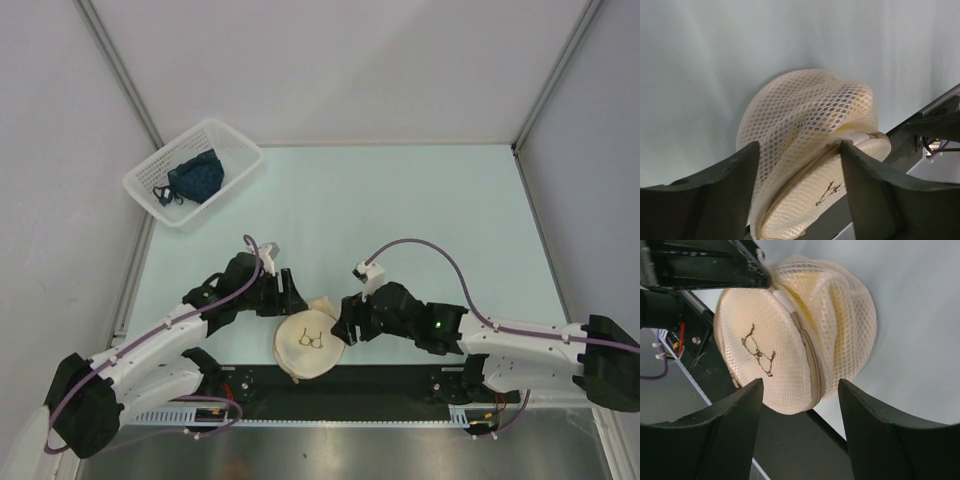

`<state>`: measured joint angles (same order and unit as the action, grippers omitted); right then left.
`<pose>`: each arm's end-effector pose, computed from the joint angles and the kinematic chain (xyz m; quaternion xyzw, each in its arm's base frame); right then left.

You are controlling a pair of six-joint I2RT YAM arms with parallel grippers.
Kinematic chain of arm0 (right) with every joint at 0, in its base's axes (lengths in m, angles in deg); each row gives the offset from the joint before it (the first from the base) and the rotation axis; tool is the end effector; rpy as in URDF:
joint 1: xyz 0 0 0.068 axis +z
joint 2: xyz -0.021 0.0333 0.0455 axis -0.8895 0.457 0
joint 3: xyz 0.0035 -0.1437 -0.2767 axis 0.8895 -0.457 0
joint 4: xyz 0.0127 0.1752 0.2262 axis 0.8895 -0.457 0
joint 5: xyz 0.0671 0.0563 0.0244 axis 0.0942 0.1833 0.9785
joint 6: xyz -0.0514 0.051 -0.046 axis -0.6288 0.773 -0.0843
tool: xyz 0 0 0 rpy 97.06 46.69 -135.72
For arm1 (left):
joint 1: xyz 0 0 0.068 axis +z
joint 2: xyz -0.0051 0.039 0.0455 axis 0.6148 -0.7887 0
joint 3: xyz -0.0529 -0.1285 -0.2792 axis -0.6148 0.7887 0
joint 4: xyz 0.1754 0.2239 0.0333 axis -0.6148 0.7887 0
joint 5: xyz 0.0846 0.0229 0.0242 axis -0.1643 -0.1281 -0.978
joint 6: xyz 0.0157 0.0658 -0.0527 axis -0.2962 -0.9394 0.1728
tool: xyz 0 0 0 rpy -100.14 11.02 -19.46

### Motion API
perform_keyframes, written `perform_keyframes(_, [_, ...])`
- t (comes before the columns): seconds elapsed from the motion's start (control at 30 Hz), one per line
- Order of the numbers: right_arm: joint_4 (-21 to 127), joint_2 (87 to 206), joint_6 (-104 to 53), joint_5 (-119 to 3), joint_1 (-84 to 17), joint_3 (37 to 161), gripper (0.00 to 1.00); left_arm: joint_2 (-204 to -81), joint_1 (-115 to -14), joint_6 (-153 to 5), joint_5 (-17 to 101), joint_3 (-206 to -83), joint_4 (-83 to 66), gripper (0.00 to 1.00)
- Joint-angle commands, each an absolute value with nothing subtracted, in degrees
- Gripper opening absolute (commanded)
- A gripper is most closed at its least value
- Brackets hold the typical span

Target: Place the bra in the laundry bag and zip it closed

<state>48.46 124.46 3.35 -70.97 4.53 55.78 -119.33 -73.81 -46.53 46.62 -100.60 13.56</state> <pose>0.1061 0.2366 0.2264 -0.2186 0.8468 0.3538 0.3318 0.1632 -0.1386 0.1952 0.0172 0.9168 -0.3153 0.2445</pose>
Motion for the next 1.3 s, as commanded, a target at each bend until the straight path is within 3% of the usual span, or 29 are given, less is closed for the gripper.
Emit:
perform_keyframes(0.0, [53.4,129.5,11.4,-72.3,4.8,56.7,0.65,-120.4,-75.5,-43.5,48.8,-97.7,6.2,0.63])
perform_keyframes(0.23, [46.1,134.8,4.9,-77.7,2.2,65.2,0.63,-118.1,-75.5,-40.1,45.8,-98.5,3.0,0.00])
perform_keyframes(0.37, [32.7,134.7,1.4,-82.3,0.2,70.9,0.67,-117.5,-75.4,-37.2,40.8,-101.1,4.0,0.00])
perform_keyframes(0.53, [29.7,130.6,3.9,-81.0,0.2,68.7,0.71,-113.7,-75.3,-33.0,34.5,-102.1,3.9,0.00])
perform_keyframes(0.7, [47.9,124.8,12.8,-69.7,3.0,54.9,0.78,-107.9,-75.3,-27.3,31.8,-97.7,1.6,0.00])
perform_keyframes(0.8, [59.7,126.8,16.2,-68.9,4.0,49.9,0.81,-104.6,-75.3,-21.0,33.4,-90.9,-6.2,0.00])
perform_keyframes(0.97, [64.8,135.5,12.0,-69.9,6.3,53.4,0.75,-100.2,-75.4,-13.6,31.6,-84.0,-11.2,0.00])
perform_keyframes(1.27, [69.8,156.5,-0.5,-71.6,12.2,63.9,0.59,-93.7,-75.4,-11.2,26.6,-84.3,-0.6,0.00])
